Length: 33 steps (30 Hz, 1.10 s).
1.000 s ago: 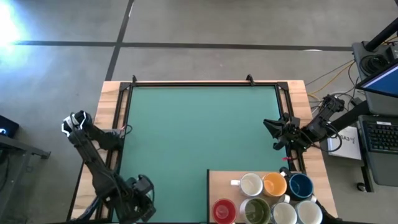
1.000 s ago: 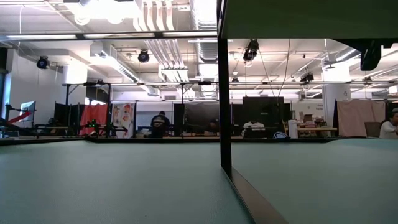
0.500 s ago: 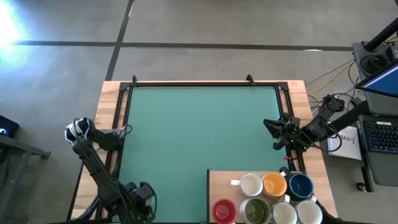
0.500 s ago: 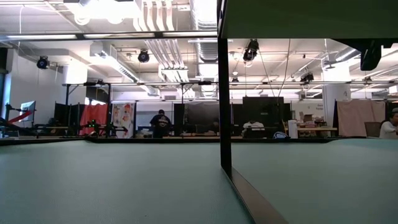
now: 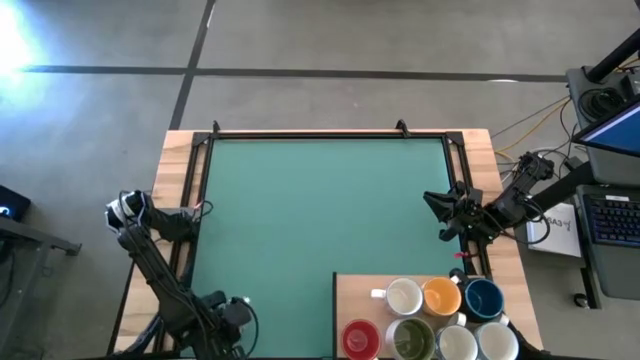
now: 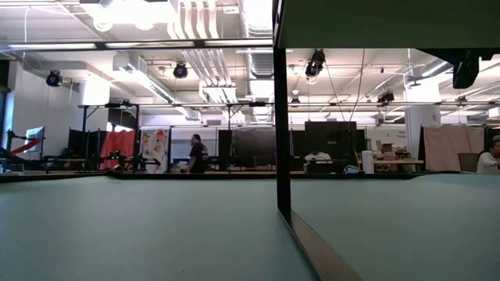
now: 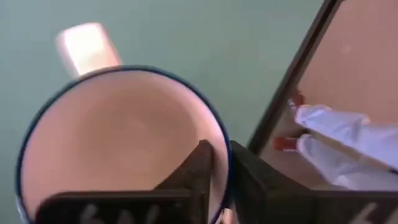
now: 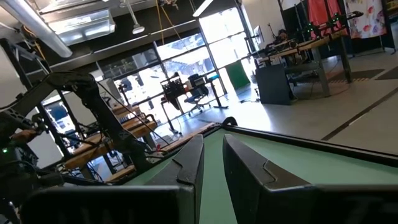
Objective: Place coffee mugs
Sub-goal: Put the blue mug on the shelf
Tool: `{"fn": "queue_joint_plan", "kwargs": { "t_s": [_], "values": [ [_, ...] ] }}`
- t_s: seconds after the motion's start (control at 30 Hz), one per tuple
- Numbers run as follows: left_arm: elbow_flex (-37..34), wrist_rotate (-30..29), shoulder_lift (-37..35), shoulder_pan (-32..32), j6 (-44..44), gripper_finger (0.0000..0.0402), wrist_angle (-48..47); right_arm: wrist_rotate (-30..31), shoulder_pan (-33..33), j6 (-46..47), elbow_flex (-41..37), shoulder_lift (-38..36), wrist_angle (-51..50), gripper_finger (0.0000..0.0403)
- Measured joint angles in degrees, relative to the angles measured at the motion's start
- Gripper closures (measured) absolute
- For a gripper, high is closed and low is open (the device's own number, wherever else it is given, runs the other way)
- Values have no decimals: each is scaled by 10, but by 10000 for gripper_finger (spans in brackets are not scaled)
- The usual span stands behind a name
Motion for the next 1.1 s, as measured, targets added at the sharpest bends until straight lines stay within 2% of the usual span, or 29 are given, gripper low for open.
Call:
{"fn": "queue_joint_plan", "kwargs": {
  "t_s": [0.07, 0.33, 0.53, 0.87, 1.1],
  "values": [
    [0, -2, -3, 4, 13, 389, -9, 0, 0, 0, 0, 0, 0, 353],
    [17, -6, -5, 33, 84, 391, -22, 0, 0, 0, 0, 0, 0, 353],
    [57, -46, -4, 70, 166, 395, -65, 0, 0, 0, 0, 0, 0, 353],
    [110, -133, -4, 125, 281, 396, -68, 0, 0, 0, 0, 0, 0, 353],
    [141, -160, -4, 162, 347, 396, -66, 0, 0, 0, 0, 0, 0, 353]
  ]
}}
